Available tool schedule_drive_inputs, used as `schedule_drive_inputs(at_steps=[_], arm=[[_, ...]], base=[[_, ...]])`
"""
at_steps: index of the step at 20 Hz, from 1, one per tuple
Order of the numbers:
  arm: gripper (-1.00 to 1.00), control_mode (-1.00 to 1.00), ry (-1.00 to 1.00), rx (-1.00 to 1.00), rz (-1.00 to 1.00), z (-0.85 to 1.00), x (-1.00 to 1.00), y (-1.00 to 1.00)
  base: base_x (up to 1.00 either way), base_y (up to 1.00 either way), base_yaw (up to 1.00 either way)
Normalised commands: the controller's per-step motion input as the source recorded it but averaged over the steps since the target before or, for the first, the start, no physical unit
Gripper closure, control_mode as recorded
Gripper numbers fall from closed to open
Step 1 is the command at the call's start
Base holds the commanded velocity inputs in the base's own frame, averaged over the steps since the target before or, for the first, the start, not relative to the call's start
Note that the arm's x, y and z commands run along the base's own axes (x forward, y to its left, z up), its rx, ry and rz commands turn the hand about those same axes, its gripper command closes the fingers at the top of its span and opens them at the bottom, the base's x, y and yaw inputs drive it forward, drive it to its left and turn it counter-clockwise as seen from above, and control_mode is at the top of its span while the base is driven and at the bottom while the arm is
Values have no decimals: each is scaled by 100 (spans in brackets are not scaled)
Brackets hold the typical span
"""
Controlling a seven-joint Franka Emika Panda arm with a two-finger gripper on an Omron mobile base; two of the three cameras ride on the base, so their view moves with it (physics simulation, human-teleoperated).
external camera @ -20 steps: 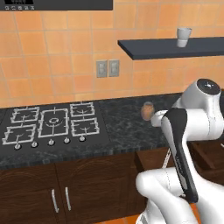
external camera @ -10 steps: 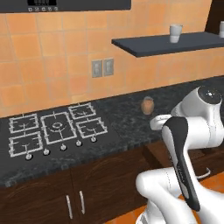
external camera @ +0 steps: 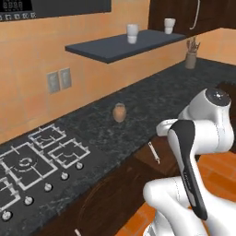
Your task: Pick the tongs from the drawer and place it on the counter.
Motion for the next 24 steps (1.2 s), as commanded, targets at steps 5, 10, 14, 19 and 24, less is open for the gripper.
schedule_drive_inputs(at_steps=[5,10,14,19,24], arm=[[-100,100,0,0,0,0,0,0],[-100,-100,0,0,-6,0,-2,-4],[-100,-100,22,0,-17,-7,30,-74],[-100,-100,30,2,-11,-49,37,-100],[-100,-100,14,0,-9,-82,38,-66]], base=[[30,89,-62],[10,32,-33],[0,0,0],[0,0,0],[0,0,0]])
